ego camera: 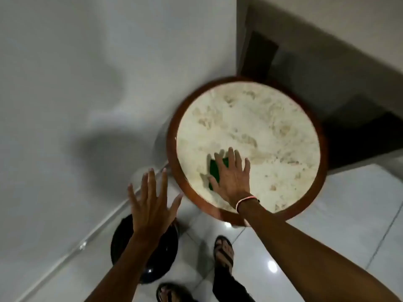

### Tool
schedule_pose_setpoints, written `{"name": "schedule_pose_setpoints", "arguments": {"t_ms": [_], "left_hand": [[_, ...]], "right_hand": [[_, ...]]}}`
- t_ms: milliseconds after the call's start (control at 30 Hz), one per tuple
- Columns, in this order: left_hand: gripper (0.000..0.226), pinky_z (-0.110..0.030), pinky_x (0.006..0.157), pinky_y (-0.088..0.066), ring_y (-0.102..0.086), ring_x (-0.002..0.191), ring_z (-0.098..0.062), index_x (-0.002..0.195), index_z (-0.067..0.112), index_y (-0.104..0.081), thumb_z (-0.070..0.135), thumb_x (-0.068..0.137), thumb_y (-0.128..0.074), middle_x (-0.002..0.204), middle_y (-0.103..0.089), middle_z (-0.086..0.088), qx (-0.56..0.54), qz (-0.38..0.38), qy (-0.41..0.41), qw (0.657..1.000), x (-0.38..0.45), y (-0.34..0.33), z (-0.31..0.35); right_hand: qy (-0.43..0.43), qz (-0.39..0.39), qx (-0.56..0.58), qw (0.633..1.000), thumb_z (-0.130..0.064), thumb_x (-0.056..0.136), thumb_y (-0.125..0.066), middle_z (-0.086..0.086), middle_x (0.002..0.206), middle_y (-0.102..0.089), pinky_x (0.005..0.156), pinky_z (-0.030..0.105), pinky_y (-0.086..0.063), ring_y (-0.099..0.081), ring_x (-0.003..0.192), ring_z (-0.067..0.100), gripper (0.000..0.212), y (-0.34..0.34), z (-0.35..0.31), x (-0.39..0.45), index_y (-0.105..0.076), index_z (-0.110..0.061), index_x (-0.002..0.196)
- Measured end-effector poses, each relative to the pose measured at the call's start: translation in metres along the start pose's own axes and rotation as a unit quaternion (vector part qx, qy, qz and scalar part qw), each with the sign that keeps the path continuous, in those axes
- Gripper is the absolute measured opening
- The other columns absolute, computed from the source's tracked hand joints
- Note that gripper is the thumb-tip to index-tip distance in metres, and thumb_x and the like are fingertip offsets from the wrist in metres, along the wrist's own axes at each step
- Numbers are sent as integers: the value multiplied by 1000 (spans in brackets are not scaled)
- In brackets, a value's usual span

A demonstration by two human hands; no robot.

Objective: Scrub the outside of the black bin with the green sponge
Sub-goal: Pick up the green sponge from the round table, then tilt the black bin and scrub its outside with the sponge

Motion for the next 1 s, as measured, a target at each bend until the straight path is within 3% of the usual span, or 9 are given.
{"name": "schedule_pose_setpoints", "arguments": {"t_ms": [100, 233, 400, 500, 667, 733, 800, 933, 1000], "left_hand": [[77, -73, 119, -41, -56, 148, -45, 165, 11, -44, 61, 108, -33, 165, -48, -29, 26, -58, 4, 998, 6, -68, 2], [78, -73, 124, -33, -44, 157, -46, 171, 11, -30, 49, 109, -57, 170, -36, -33, 22, -64, 3, 998, 11, -150, -6], [80, -74, 124, -31, -47, 152, -51, 165, 13, -44, 56, 102, -64, 164, -44, -36, 27, -176, -62, 982, 12, -224, -28], [71, -68, 129, -27, -44, 155, -44, 157, 18, -55, 62, 102, -57, 163, -47, -28, 48, -231, -85, 968, 13, -255, -43], [50, -56, 130, -31, -48, 149, -45, 154, 21, -55, 47, 112, -51, 165, -39, -26, 2, -222, -94, 970, 12, -272, -60], [40, -59, 118, -48, -58, 135, -53, 140, 12, -69, 31, 105, -70, 148, -54, -34, -37, -191, -99, 976, 3, -268, -72], [38, -67, 96, -62, -63, 120, -60, 126, 3, -75, 17, 92, -86, 132, -61, -39, -95, -148, -67, 982, -19, -261, -97], [42, -67, 94, -63, -52, 137, -57, 139, 9, -65, 35, 107, -59, 152, -45, -34, -147, -114, 17, 982, -99, -253, -174], [49, -70, 94, -61, -56, 132, -60, 139, 7, -66, 40, 108, -48, 147, -49, -38, -155, -90, 56, 982, -136, -258, -204]], "right_hand": [[-56, 39, 30, 997, -67, 94, -48, 17, 166, -31, 118, 59, -30, -33, 151, 42, 71, -40, 10, 21, -39, -31, 155], [-72, 176, 65, 980, -52, 86, -57, 16, 152, -52, 107, 51, -38, -49, 138, 40, 61, -79, 9, 21, -57, -26, 142], [-71, 263, 133, 953, -32, 81, -65, 15, 136, -65, 98, 49, -47, -58, 129, 40, 49, -90, -8, 30, -69, -17, 128], [-41, 285, 190, 939, -23, 81, -68, 17, 134, -65, 97, 49, -48, -58, 126, 41, 45, -91, -15, 26, -71, -11, 125], [51, 334, 277, 899, -9, 76, -65, 24, 130, -63, 101, 54, -52, -58, 123, 42, 42, -97, -49, -18, -72, -1, 117], [85, 318, 326, 886, -9, 75, -62, 24, 130, -62, 106, 47, -51, -58, 124, 40, 43, -111, -75, -44, -72, 1, 115], [86, 265, 385, 880, -4, 76, -63, 16, 134, -59, 111, 36, -47, -58, 128, 33, 43, -136, -99, -70, -71, -1, 118], [-10, 81, 497, 864, -5, 96, -66, 7, 140, -61, 113, 22, -46, -58, 133, 12, 42, -210, -147, -107, -61, -12, 138], [-61, 7, 533, 844, -12, 103, -61, 3, 143, -62, 114, 26, -49, -59, 134, 10, 41, -249, -165, -116, -54, -16, 144]]}}
Point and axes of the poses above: each hand's wrist, its own x-axis towards the middle knuckle, its own y-axis out of the back of the hand, z = x × y, the point moved 1 cm from there along x, towards the middle knuckle
